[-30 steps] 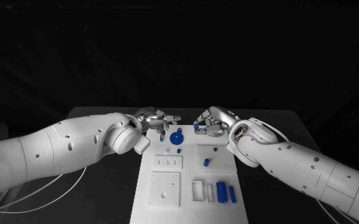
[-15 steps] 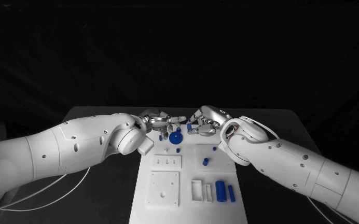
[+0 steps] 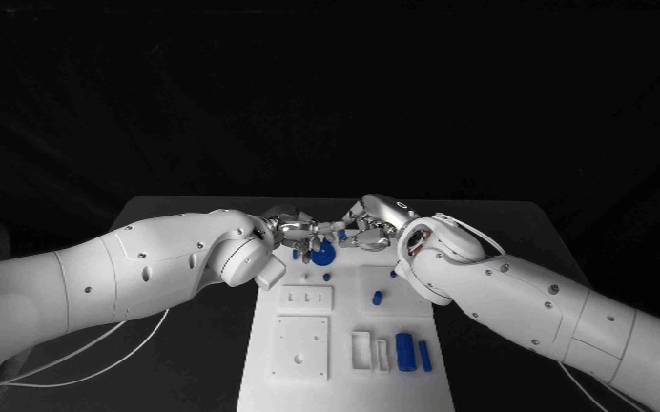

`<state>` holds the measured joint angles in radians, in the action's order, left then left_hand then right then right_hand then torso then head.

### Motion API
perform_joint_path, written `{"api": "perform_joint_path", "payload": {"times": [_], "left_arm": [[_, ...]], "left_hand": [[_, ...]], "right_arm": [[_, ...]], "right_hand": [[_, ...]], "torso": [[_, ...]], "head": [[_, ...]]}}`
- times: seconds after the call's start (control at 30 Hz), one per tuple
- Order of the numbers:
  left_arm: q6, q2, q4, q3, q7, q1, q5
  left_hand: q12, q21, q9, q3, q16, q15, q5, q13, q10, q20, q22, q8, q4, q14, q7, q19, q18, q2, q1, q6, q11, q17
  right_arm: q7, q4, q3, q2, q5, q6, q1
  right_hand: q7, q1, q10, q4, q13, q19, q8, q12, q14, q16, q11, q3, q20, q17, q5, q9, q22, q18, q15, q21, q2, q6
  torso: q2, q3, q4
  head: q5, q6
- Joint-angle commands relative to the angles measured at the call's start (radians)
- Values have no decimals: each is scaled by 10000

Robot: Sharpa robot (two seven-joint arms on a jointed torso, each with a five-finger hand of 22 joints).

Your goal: Assemble the parts on the task board

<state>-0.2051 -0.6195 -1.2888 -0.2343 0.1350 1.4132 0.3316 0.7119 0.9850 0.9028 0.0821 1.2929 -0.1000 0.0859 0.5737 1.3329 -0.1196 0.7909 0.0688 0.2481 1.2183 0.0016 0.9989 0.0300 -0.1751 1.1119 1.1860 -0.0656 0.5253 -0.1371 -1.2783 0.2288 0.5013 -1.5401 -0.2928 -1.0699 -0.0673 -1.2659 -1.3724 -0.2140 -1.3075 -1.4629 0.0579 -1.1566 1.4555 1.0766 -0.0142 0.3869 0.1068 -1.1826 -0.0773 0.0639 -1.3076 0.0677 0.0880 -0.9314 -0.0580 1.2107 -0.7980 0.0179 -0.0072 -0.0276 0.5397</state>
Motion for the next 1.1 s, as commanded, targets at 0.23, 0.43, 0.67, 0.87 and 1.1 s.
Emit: {"api": "perform_joint_path", "payload": {"times": [0.23, 0.43, 0.67, 0.87, 1.1], "left_arm": [[-34, 95, -2, 2, 251, 1, 149], [-120, 114, 8, 2, 260, 1, 151], [-134, 163, 85, 1, 192, -5, 204], [-137, 199, 130, -2, 181, -28, 244], [-94, 229, 146, -7, 221, -36, 296]], "left_hand": [[-63, -84, -173, 10, -12, -13, 179, -6, 12, 23, 90, -41, -51, -28, 61, 47, 103, 13, 83, 25, 48, -19], [-63, -109, -168, 21, -7, -17, 421, -2, 18, 19, 126, -40, -192, -24, 58, 64, 101, 114, 98, 32, 43, -21], [-75, -150, -171, 33, -18, -15, 455, -4, 8, 20, 165, -40, -306, -32, 61, 73, 100, 163, 124, 25, 46, -32], [-79, -183, -176, 28, -22, -11, 475, -4, -2, 25, 192, -42, -398, -43, 63, 76, 99, 214, 133, 21, 50, -39], [-80, -212, -219, 29, -28, -4, 491, -3, -13, 31, 217, -45, -475, -46, 82, 79, 100, 239, 154, -24, 59, -47]], "right_arm": [[-52, -66, -9, -84, -131, 210, -2], [-50, -94, -19, -123, -130, 240, -2], [-63, -144, -29, -162, -132, 253, -1], [-63, -179, -32, -193, -130, 250, -1], [-83, -191, -33, -238, -129, 205, -1]], "right_hand": [[38, 22, 9, 13, -254, -24, 46, -26, 42, 50, -66, 31, 9, 2, -10, 11, -1166, -29, 19, -62, 39, 317], [37, 26, 14, 9, -252, -24, 46, -21, 41, 39, -69, 21, 9, 10, -55, 11, -1167, -28, 18, -63, 32, 315], [37, 23, 17, 4, -255, -27, 44, -22, 41, 35, -75, 9, 8, 12, -76, 10, -1168, -27, 15, -69, 35, 306], [39, 29, 24, 4, -249, -29, 46, -10, 40, 26, -77, -9, 6, 17, -83, 11, -1168, -24, 15, -66, 39, 304], [39, 31, 28, 5, -248, -30, 45, -5, 39, 15, -80, -22, 5, 25, -86, 10, -1165, -19, 14, -54, 36, 294]], "torso": [[-2, -2, -9], [1, -3, -2], [1, -1, -8], [-5, 11, -10], [4, 8, -2]], "head": [[12, -17], [20, -9], [4, -26], [27, -42], [25, -53]]}}
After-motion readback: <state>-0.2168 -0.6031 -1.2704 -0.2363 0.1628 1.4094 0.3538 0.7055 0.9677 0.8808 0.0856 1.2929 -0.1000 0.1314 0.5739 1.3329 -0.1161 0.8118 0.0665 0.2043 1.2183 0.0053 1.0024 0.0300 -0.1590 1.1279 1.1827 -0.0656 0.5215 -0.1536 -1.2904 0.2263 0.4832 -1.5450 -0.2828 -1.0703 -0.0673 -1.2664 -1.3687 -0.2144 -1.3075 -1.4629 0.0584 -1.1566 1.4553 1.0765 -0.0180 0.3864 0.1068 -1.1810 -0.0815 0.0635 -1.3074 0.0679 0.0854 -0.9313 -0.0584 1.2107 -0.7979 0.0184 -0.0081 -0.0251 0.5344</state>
